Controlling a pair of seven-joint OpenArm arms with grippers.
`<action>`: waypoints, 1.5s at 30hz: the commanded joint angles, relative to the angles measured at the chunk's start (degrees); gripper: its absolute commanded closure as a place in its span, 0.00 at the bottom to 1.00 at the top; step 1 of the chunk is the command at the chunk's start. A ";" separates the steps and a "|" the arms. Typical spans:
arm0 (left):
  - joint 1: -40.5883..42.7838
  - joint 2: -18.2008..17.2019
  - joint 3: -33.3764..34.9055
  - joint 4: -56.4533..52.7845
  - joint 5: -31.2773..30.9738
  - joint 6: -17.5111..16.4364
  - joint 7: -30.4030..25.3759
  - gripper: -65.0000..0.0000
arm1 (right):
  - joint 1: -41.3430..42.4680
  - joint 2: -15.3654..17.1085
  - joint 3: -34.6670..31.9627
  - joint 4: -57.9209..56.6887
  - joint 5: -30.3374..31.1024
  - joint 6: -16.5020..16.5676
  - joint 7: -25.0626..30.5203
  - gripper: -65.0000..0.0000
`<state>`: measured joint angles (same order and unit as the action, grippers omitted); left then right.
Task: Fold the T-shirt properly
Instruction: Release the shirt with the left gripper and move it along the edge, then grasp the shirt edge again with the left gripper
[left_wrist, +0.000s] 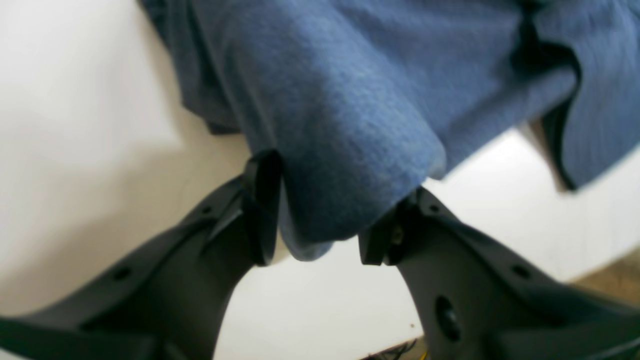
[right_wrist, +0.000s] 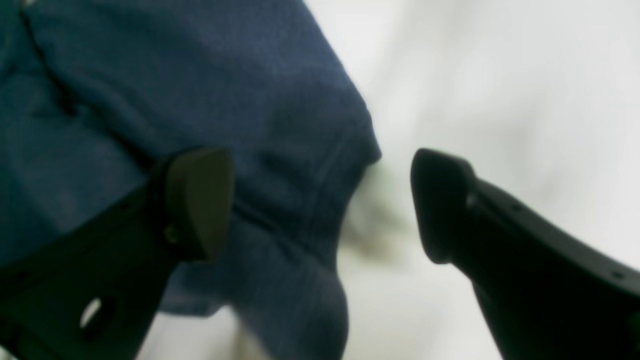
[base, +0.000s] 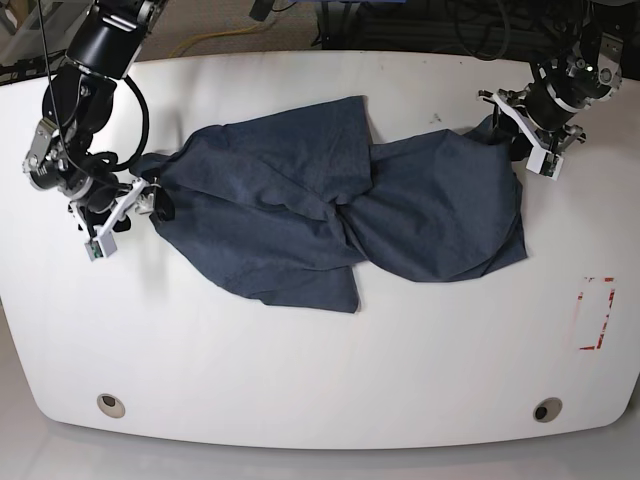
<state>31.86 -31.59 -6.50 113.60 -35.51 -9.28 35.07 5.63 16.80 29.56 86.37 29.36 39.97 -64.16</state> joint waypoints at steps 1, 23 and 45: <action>-0.08 -0.63 -0.49 0.99 -0.49 -2.90 -1.09 0.64 | 3.47 1.09 -0.77 -3.16 -1.98 0.03 2.75 0.18; -0.52 -0.54 -11.92 0.99 -0.58 -20.30 -1.27 0.64 | 8.22 -3.65 -8.95 -20.04 -5.50 0.03 10.67 0.40; -17.39 8.17 -32.40 -1.73 -10.16 -30.72 16.84 0.64 | 9.01 -3.74 -9.21 -20.13 -5.58 0.03 13.74 1.00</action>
<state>15.62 -23.27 -38.50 111.98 -46.09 -39.92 51.20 13.41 12.29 20.21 65.19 22.96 39.92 -51.20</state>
